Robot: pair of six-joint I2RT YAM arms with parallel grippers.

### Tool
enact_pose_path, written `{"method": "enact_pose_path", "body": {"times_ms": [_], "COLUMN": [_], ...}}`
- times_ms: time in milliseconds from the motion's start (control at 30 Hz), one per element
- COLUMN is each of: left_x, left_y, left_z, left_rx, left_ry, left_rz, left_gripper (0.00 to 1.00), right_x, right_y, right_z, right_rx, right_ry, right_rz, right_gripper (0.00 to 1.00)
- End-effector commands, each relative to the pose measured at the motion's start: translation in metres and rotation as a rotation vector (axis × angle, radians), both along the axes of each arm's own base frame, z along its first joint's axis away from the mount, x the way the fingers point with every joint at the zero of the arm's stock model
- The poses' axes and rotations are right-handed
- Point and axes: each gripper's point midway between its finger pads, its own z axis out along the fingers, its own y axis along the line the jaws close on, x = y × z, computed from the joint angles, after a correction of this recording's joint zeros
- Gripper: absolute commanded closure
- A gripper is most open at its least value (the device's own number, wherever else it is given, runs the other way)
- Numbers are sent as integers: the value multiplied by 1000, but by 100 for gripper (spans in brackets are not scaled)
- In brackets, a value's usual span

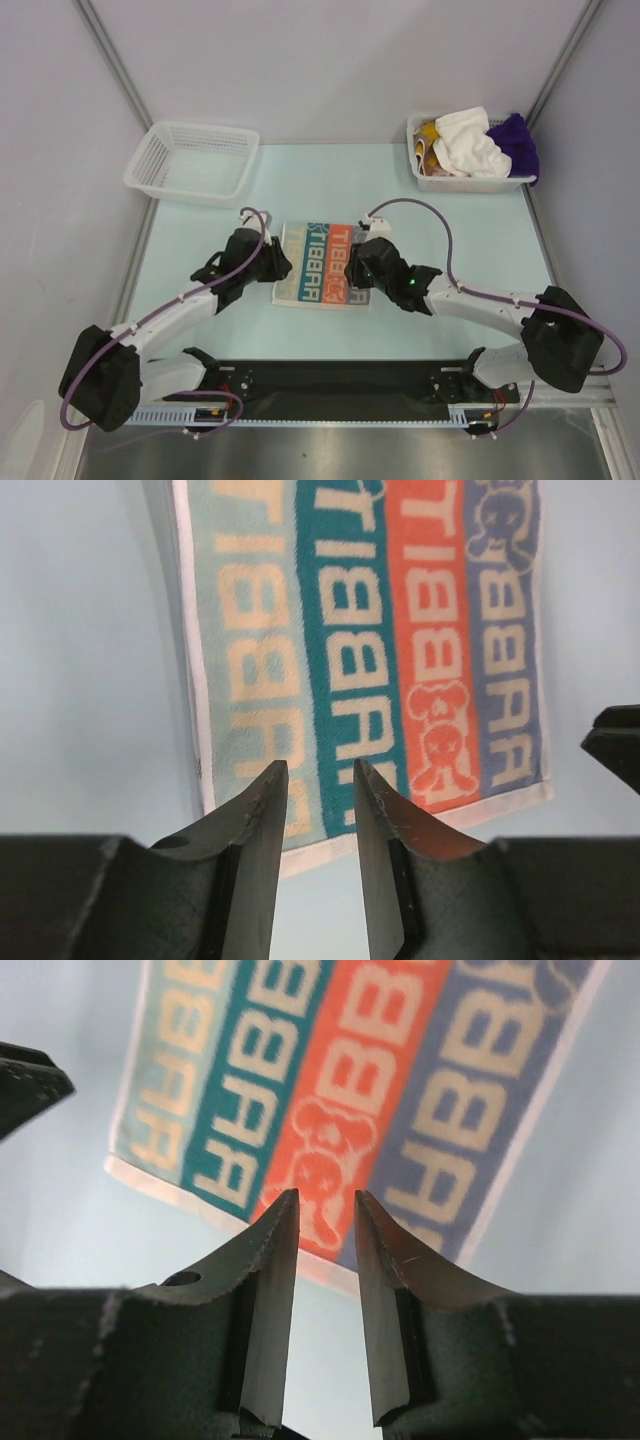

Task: Fold and stack the towels
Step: Fold the towel

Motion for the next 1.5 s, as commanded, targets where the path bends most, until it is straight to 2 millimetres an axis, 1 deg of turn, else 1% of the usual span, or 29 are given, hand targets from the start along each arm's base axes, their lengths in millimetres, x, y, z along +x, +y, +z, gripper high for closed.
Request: {"method": "enact_pose_path", "body": {"times_ms": [0,33,100,133,167,200,233,267,300,367,400,433,467,500,567,633,700,733,800,833,900,933,1000,1133,1167,1200,1367,1400,1467], "left_x": [11,17,31,42,51,58,71,80,87,107,116,122,130,136,142,149,149,152,153,157,159,159,163,165,163,163,157,157,155], "left_y": [-11,-15,-22,-28,-33,-36,-41,-46,-51,-59,-57,-65,-68,-67,-77,-79,-85,-86,-83,-83,-71,-68,-53,-35,-31,-26,-20,-19,-16], "left_z": [21,27,18,26,13,12,19,17,3,7,6,-1,1,-3,-10,-10,-19,-20,-33,-35,-53,-56,-66,-78,-82,-85,-94,-95,-98], "left_rx": [-25,-33,-17,-23,-8,-3,-9,-17,-21,-43,-55,-78,-102,-120,-166,-194,-223,-228,-217,-216,-187,-191,-163,-122,-112,-112,-109,-107,-102], "left_ry": [-39,-49,-27,-46,-23,-22,-43,-49,-20,-34,-33,-15,-26,-11,14,24,53,58,87,93,145,158,177,214,229,242,267,269,275], "left_rz": [-16,-16,-15,-18,-19,-19,-20,-24,-42,-44,-40,-67,-72,-62,-101,-91,-113,-108,-93,-84,-30,-11,61,152,167,191,206,208,213], "left_gripper": [61,61,60,60,60,61,61,61,62,66,66,67,67,72,75,76,77,77,77,77,78,79,79,78,78,79,80,80,80], "right_x": [14,27,38,49,64,74,82,95,103,118,126,132,131,145,146,157,161,166,169,171,176,175,180,184,178,182,186,181,184], "right_y": [18,21,30,35,40,42,45,52,57,66,72,73,82,81,87,89,93,93,94,91,86,80,72,51,46,41,12,6,-8], "right_z": [18,18,17,13,18,19,19,16,19,12,16,14,20,12,10,1,3,-12,-16,-28,-38,-48,-51,-61,-68,-59,-60,-66,-61], "right_rx": [19,20,54,62,107,125,137,167,197,264,304,335,410,460,566,633,715,731,785,790,797,802,824,856,865,895,938,936,948], "right_ry": [-31,-21,10,22,19,18,21,45,39,92,79,85,120,124,191,201,238,271,307,327,340,362,353,353,380,347,314,321,288], "right_rz": [42,31,52,58,65,68,77,105,120,160,177,182,220,217,237,235,238,222,204,179,136,90,51,-78,-115,-121,-262,-289,-339], "right_gripper": [66,66,68,70,71,72,73,74,75,78,80,84,86,88,95,100,100,100,100,100,100,100,100,100,100,100,100,100,100]}}
